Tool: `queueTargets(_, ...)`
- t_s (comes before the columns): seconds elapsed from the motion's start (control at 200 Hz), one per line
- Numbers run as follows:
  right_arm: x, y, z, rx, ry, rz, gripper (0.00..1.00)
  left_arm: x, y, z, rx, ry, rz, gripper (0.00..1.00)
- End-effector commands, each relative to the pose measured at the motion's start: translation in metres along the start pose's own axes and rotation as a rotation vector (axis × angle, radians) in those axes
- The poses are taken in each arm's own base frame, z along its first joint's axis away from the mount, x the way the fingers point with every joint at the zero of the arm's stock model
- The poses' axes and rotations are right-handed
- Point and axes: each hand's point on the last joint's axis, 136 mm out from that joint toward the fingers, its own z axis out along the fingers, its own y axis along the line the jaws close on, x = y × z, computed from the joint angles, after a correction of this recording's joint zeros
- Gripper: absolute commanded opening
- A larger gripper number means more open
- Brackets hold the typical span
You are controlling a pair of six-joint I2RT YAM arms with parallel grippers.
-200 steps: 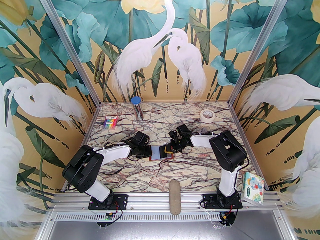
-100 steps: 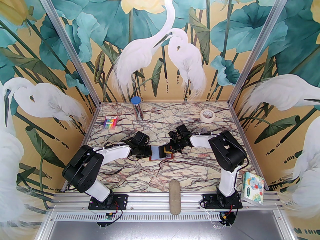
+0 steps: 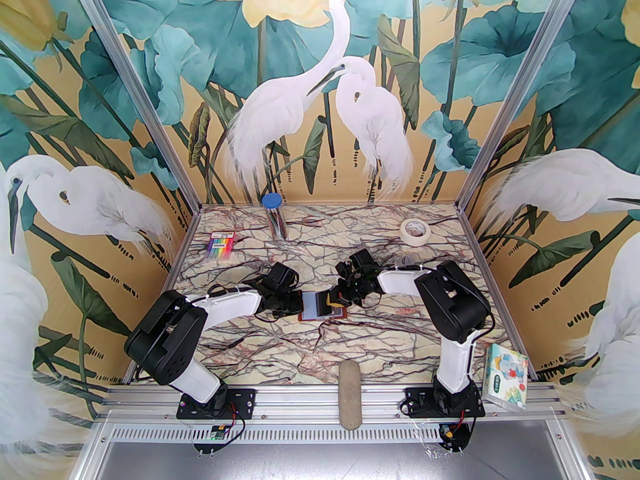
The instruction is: Put the credit cards into the card holder
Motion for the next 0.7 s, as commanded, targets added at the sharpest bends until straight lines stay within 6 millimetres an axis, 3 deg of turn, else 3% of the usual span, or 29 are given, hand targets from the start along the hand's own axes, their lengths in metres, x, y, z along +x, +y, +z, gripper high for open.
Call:
queueTargets(0.0,0.012,-0.032,0.014,0.128,0.03,0.057,0.0,0.014,0.023,0.012,-0.075,0.052,-0.004,0.05)
queueTargets(0.23,0.014,-0.03,0.014,0.14,0.032,0.051,0.01,0.015,0.024,0.013,-0.075,0.054,-0.006,0.05)
queueTargets(0.335,0.013,-0.029,0.01,0.152,0.027,0.043,0.1,0.015,0.024,0.013,-0.076,0.055,-0.006,0.05)
queueTargets(0.54,0.009,-0.02,-0.003,0.185,0.005,0.005,0.17,0.016,0.025,0.013,-0.077,0.054,-0.004,0.05)
queueTargets(0.695,0.008,-0.018,-0.01,0.213,-0.003,-0.012,0.31,0.016,0.025,0.013,-0.078,0.056,-0.004,0.05)
